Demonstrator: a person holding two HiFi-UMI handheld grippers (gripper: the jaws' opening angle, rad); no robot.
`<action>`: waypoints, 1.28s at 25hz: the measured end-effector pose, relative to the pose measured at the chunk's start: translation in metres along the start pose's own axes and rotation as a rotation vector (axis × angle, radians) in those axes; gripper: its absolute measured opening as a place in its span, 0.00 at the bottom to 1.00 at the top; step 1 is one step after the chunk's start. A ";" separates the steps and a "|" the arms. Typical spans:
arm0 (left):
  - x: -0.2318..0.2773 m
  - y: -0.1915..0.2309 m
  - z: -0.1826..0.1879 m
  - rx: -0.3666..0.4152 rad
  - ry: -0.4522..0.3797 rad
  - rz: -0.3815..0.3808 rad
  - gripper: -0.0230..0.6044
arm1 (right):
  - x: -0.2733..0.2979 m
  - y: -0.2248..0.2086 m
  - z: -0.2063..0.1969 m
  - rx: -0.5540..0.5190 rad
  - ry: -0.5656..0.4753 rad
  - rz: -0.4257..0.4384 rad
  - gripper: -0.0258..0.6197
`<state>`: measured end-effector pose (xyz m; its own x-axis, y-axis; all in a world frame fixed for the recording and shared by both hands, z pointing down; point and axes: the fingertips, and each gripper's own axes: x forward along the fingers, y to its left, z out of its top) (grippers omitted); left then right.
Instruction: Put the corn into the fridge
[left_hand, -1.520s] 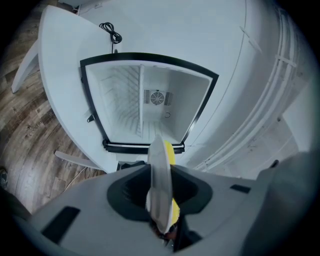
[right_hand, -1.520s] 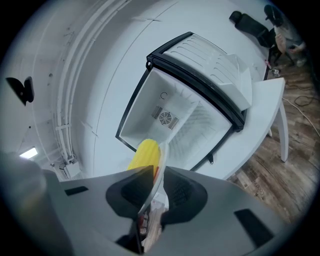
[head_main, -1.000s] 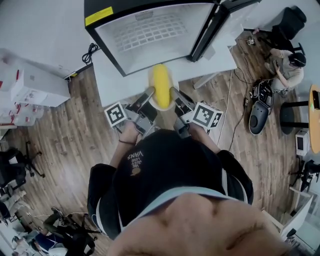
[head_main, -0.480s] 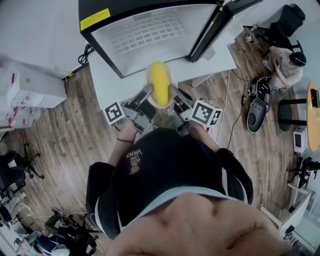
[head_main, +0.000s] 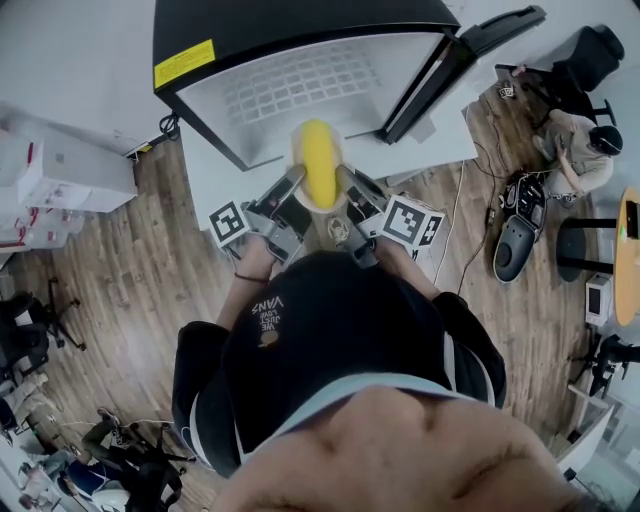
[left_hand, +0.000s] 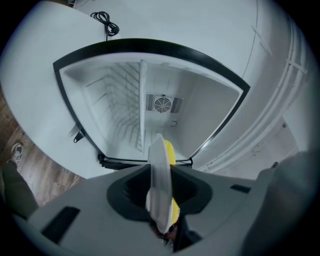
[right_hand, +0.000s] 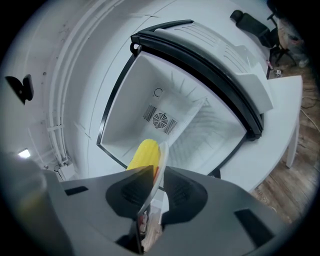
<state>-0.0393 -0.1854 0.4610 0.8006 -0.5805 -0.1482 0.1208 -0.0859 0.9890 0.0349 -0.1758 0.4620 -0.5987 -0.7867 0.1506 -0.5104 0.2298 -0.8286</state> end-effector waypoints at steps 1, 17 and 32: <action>0.003 0.001 0.003 0.000 -0.006 0.001 0.20 | 0.003 -0.002 0.003 0.000 0.004 0.003 0.13; 0.034 0.003 0.044 0.029 -0.106 0.000 0.20 | 0.047 -0.014 0.039 -0.025 0.076 0.064 0.13; 0.039 0.014 0.069 0.021 -0.182 0.018 0.20 | 0.078 -0.024 0.046 -0.026 0.138 0.086 0.13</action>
<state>-0.0468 -0.2657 0.4689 0.6831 -0.7187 -0.1299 0.0936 -0.0903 0.9915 0.0286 -0.2689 0.4690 -0.7194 -0.6774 0.1535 -0.4678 0.3091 -0.8280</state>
